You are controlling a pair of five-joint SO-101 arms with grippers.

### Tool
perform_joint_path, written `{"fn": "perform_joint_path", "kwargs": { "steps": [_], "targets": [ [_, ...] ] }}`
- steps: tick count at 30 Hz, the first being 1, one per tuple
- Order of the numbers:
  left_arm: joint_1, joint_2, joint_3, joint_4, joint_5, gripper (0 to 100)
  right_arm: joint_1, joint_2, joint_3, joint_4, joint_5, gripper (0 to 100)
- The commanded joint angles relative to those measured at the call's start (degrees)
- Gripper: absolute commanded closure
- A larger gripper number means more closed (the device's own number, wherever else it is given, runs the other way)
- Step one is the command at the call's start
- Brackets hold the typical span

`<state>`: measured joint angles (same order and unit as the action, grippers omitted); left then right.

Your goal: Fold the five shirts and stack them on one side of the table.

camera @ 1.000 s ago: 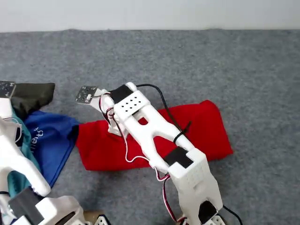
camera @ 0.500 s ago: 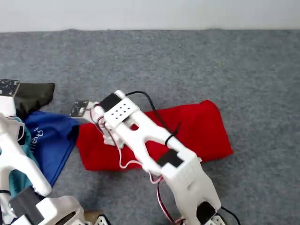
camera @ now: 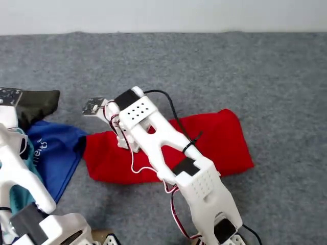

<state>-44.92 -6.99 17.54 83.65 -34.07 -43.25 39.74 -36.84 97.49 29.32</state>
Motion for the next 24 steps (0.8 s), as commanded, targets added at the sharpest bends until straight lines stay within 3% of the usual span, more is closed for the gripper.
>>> {"fn": "perform_joint_path", "kwargs": {
  "steps": [1,5,11,19,24],
  "targets": [
    [0.1,-2.8,-2.4,2.2,-0.2,98,1.5,-5.3,-2.6,5.1,-1.5,99.0],
    [0.3,-12.1,-2.1,4.0,-0.1,98,9.5,-8.8,-2.4,5.3,-7.8,99.0],
    [0.2,-23.7,-2.0,7.6,-0.1,98,21.9,-10.5,-2.4,5.1,-8.4,99.0],
    [0.4,-25.6,-2.1,11.4,-0.1,98,37.0,-1.8,-2.7,-7.9,-8.2,98.7],
    [8.0,-25.3,-2.1,13.5,0.0,98,41.7,0.0,-3.2,-4.4,-8.3,98.7]
  ]
}}
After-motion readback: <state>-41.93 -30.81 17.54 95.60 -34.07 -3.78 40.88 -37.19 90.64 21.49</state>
